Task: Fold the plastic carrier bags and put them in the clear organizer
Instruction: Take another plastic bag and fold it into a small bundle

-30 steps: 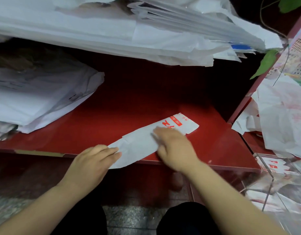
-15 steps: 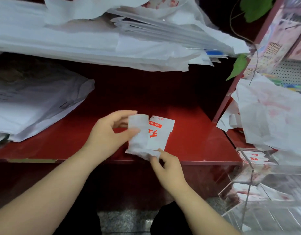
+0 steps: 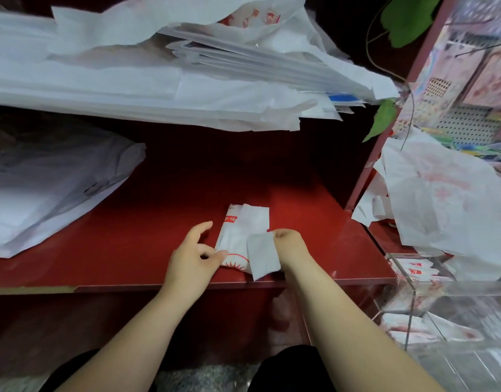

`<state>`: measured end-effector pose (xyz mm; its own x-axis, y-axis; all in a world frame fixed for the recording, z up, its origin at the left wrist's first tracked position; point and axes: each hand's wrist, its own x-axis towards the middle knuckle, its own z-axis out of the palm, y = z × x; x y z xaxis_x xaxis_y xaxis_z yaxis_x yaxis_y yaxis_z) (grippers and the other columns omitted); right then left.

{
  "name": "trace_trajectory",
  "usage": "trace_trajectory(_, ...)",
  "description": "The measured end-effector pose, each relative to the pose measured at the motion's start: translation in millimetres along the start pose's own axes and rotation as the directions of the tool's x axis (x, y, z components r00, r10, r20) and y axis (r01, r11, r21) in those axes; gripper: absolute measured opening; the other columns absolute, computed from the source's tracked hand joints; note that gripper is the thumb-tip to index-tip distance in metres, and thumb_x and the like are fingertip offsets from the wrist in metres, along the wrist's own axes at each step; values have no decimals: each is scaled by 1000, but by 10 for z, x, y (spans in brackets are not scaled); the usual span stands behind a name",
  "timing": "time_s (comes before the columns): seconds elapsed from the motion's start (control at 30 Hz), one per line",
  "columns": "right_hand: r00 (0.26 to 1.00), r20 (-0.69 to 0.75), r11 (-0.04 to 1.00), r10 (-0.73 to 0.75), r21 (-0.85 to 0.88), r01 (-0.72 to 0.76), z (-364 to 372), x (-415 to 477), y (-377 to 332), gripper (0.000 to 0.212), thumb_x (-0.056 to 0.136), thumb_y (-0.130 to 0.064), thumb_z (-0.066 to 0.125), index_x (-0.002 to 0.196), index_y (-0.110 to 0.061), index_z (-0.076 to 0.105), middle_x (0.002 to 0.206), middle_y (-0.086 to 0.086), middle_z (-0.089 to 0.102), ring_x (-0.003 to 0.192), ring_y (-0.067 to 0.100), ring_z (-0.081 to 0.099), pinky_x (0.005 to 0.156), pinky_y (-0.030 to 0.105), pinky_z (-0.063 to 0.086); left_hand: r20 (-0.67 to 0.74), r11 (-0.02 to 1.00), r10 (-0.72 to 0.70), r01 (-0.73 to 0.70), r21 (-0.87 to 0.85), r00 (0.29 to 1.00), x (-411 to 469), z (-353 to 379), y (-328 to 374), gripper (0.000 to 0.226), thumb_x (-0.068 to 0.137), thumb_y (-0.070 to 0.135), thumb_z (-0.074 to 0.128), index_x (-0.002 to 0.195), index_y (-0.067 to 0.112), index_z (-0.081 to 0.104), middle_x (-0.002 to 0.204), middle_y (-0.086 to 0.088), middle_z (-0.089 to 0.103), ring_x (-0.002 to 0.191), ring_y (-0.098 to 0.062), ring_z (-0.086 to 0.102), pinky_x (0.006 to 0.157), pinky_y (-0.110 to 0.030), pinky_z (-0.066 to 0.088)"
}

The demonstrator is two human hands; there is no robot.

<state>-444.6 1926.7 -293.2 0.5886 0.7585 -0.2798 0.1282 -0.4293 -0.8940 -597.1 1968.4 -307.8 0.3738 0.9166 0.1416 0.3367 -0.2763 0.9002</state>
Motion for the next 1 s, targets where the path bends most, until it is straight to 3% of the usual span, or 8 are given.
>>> trace_trajectory(0.17, 982, 125, 972, 144, -204, -117, 41, 54, -234, 15, 86, 0, 41, 91, -5, 55, 62, 9, 53, 50, 20, 51, 41, 22, 44, 83, 1000, 13, -13, 5, 996, -5, -50, -64, 60, 77, 6, 71, 129, 23, 46, 79, -1, 69, 87, -3, 60, 76, -5, 33)
trace_trajectory(0.33, 967, 141, 911, 213, -386, -144, 49, -12, -393, 25, 92, -20, 41, 82, -1, 54, 58, 8, 52, 45, 17, 49, 39, 19, 43, 166, 993, 84, -96, 65, 983, -43, -119, -129, 64, 77, 2, 68, 122, 37, 39, 68, 10, 59, 91, -5, 57, 85, -13, 36)
trace_trajectory(0.5, 985, 156, 939, 74, -343, -16, 46, 1, -375, 28, 90, -30, 52, 69, -12, 46, 55, 2, 50, 41, 11, 45, 39, 17, 33, 88, 983, 114, -125, 132, 990, -89, -128, -195, 57, 82, 4, 63, 129, 32, 46, 76, 5, 55, 98, -14, 54, 74, -6, 33)
trace_trajectory(0.73, 988, 50, 948, -144, -278, 152, 128, 115, -140, 43, 83, -3, 53, 52, -16, 27, 53, 1, 27, 50, 15, 22, 47, 26, 18, 77, 922, 259, -270, 276, 963, -166, -81, -192, 64, 87, 21, 60, 126, 50, 18, 81, 17, 40, 83, -5, 40, 64, -17, 32)
trace_trajectory(0.8, 988, 52, 921, -144, -360, 153, 166, 150, -152, 43, 82, -4, 52, 52, -17, 24, 53, 0, 26, 51, 16, 22, 49, 27, 16, 26, 862, 373, -357, 360, 927, -148, -86, -233, 58, 84, 28, 53, 137, 40, 32, 85, 16, 37, 82, -5, 37, 68, -17, 37)
trace_trajectory(0.87, 990, 53, 899, -128, -416, 139, 183, 191, -172, 43, 81, -5, 53, 52, -16, 24, 53, 0, 26, 50, 16, 23, 49, 27, 17, 36, 728, 559, -512, 456, 828, -135, -70, -313, 49, 80, 25, 44, 129, 24, 43, 104, 5, 44, 98, -15, 41, 86, -35, 43)
trace_trajectory(0.93, 993, 47, 883, -108, -455, 118, 190, 210, -199, 43, 81, -8, 56, 51, -15, 26, 51, 1, 30, 47, 17, 26, 46, 25, 20, 169, 529, 704, -668, 523, 690, -154, -12, -362, 39, 83, 21, 41, 121, 19, 45, 123, -4, 51, 116, -23, 41, 105, -41, 25)
trace_trajectory(1.0, 996, 42, 869, -76, -486, 87, 203, 222, -225, 41, 83, -14, 58, 51, -13, 32, 51, 0, 35, 46, 16, 32, 46, 25, 24, 285, 444, 705, -717, 537, 650, -195, 29, -337, 38, 85, 29, 40, 121, 17, 45, 123, -5, 61, 122, -19, 40, 109, -36, 16)
